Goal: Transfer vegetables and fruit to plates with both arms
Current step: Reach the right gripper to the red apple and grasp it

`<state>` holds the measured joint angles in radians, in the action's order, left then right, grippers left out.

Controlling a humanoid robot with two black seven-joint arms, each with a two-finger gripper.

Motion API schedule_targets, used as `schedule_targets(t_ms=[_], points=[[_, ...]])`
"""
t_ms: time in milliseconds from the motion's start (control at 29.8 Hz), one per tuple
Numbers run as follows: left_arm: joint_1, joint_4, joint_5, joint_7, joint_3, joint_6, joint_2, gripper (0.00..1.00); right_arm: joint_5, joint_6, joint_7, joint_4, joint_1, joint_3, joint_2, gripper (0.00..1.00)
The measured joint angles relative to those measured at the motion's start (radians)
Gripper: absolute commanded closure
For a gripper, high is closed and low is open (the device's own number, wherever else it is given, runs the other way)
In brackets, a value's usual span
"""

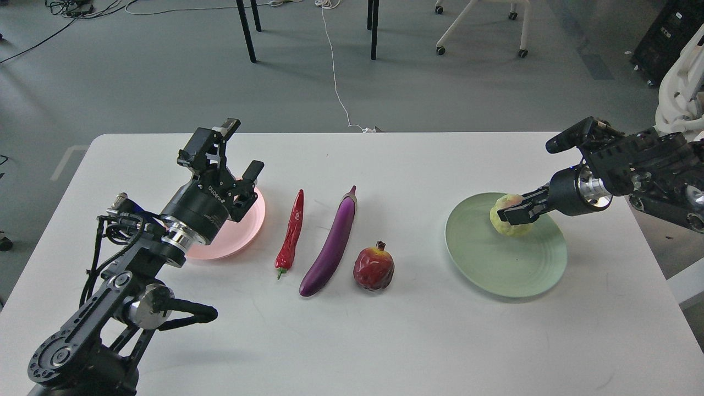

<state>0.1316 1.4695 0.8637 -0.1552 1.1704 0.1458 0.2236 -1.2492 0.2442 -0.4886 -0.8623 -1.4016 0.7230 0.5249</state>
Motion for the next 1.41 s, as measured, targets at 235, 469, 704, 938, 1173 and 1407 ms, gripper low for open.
schedule_targets(t_ms=[235, 469, 704, 938, 1173, 1407], points=[[-0.001, 0.0, 0.0, -0.001, 0.0, 0.0, 0.001, 0.02, 0.012, 0.001, 0.0, -0.064, -0.07, -0.028, 0.008, 0.02], [-0.001, 0.0, 0.0, -0.001, 0.001, 0.0, 0.002, 0.02, 0.057, 0.001, 0.0, -0.226, -0.18, -0.056, -0.065, 0.02], [-0.005, 0.006, 0.0, -0.001, 0.001, -0.001, 0.005, 0.02, 0.117, -0.02, 0.0, -0.239, -0.161, -0.047, -0.264, 0.02], [-0.01, 0.009, 0.0, 0.0, 0.002, -0.002, 0.006, 0.02, 0.129, -0.063, 0.0, -0.142, -0.098, 0.016, -0.417, 0.02], [-0.017, 0.01, 0.0, 0.0, 0.001, -0.002, 0.006, 0.02, 0.131, -0.07, 0.0, -0.106, -0.066, 0.026, -0.457, 0.12], [-0.022, 0.01, 0.0, 0.0, 0.001, -0.002, 0.007, 0.02, 0.131, -0.064, 0.0, -0.104, -0.063, 0.057, -0.462, 0.59]])
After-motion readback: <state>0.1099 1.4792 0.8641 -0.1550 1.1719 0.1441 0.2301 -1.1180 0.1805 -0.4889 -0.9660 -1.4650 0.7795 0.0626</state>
